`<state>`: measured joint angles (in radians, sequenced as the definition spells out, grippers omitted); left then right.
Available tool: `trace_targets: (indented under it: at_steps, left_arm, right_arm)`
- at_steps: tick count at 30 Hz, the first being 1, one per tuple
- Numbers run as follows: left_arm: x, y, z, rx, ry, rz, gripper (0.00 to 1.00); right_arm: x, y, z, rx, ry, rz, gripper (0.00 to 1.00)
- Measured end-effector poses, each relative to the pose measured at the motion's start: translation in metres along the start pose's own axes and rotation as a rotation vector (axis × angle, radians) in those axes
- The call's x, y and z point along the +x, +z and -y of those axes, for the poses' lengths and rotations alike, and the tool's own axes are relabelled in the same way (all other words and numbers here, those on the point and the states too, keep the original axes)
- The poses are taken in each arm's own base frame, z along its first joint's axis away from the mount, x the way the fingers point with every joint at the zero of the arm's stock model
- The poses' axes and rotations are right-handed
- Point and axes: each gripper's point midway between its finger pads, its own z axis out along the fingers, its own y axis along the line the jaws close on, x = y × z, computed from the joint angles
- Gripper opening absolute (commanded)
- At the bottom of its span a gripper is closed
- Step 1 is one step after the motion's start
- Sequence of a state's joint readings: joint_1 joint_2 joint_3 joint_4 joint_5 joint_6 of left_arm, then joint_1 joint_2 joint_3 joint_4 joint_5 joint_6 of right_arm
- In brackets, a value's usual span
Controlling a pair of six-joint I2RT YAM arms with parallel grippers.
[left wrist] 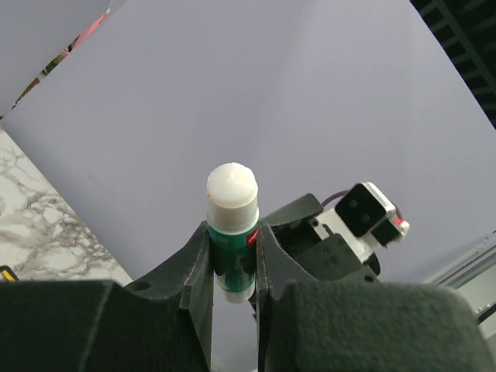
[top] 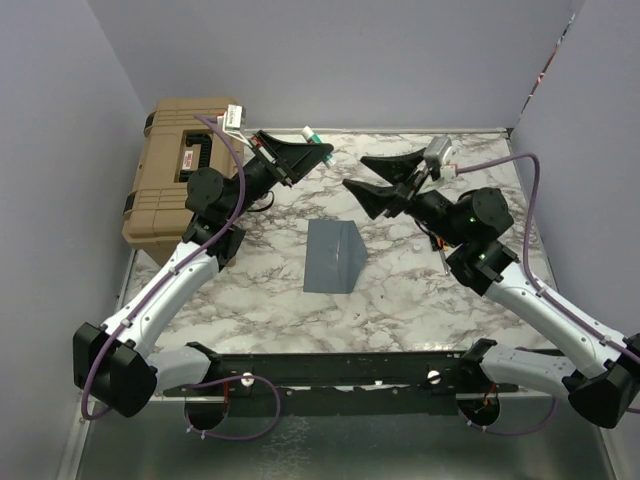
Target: Place the letter into the envelope and seal it
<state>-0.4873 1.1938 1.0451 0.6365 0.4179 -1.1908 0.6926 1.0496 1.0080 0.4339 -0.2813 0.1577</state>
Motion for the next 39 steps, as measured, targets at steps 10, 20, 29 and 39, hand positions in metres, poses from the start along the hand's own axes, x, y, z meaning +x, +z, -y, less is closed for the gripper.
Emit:
trace_targets:
  at_steps: [10, 20, 29, 39]
  left_arm:
    - [0.015, 0.003, -0.023, -0.061, -0.085, -0.064, 0.00]
    - [0.021, 0.000, -0.024, -0.064, -0.118, -0.091, 0.00]
    - [0.027, -0.004, -0.031, -0.081, -0.121, -0.093, 0.00]
    - [0.030, -0.006, -0.010, 0.009, 0.005, -0.088, 0.00]
  right_arm:
    - [0.036, 0.023, -0.016, -0.031, -0.426, 0.028, 0.53]
    - [0.033, 0.027, 0.002, 0.070, -0.497, 0.062, 0.30]
    - [0.043, 0.023, 0.002, 0.096, -0.412, 0.050, 0.01]
    - [0.028, 0.011, -0.011, 0.138, 0.238, 0.111, 0.01]
